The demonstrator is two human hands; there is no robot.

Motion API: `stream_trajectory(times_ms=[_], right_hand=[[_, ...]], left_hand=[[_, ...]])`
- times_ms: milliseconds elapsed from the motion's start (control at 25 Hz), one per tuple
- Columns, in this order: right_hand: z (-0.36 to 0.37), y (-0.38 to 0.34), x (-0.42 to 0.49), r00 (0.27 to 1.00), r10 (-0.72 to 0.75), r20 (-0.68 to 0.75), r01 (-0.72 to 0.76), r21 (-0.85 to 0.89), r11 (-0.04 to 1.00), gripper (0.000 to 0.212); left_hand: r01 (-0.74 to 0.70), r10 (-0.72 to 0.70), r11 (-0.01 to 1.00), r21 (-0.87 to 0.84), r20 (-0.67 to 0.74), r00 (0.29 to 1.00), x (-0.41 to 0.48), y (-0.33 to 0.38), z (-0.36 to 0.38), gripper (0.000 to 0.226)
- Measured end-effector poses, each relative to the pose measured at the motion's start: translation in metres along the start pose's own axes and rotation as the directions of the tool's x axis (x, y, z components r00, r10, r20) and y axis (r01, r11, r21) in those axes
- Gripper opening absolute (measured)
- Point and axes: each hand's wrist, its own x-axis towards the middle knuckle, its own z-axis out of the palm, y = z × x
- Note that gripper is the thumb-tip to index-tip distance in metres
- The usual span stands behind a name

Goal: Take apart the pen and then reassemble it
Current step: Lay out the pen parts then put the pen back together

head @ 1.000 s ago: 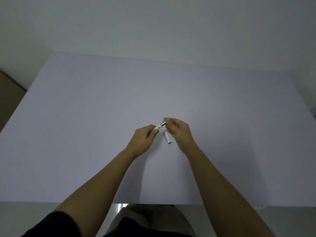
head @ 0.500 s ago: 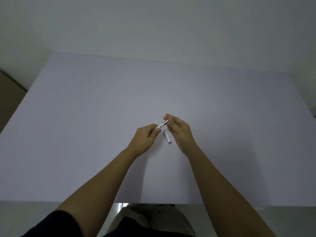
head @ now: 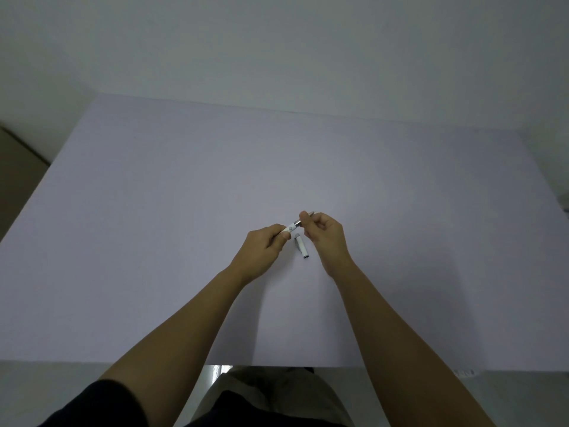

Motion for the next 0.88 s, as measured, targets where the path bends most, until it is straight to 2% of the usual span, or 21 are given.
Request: stream_trajectory(times_ms=[160,320,480,640,800,880], right_hand=[[-0.003,0.000,0.000,0.994,-0.003,0.112,-0.009,0.104,0.995,0.014],[0.003,-0.005,-0.002,1.000,0.015,-0.019,-0.015,0.011,1.000,0.025],[-0.001,-0.006,-0.003,0.995,-0.022,0.099,0.016,0.062,0.998,0.016],[0.002,-0.011,-0.002,0.999,-0.023,-0.028,0.023,-0.011,1.000,0.023],[-0.001,-0.010,-0.002,0.994,-0.037,0.106,0.031,0.059,0.998,0.014],[0.001,-0.014,-0.003,0.999,-0.010,0.045,0.009,0.029,1.000,0.015]], left_hand=[[0.017,-0.017,0.999,-0.040,-0.007,1.000,-0.001,-0.001,-0.002,0.026],[0.011,-0.011,0.999,-0.040,0.006,1.000,-0.001,-0.001,-0.001,0.026],[0.015,-0.015,0.999,-0.034,-0.007,1.000,0.000,-0.001,-0.004,0.026],[-0.001,0.000,0.999,-0.043,-0.006,1.000,0.000,0.001,-0.003,0.026],[0.002,-0.002,0.999,-0.049,-0.016,1.000,0.001,0.003,-0.004,0.027],[-0.006,0.005,0.999,-0.046,-0.016,1.000,0.001,0.003,-0.004,0.027]])
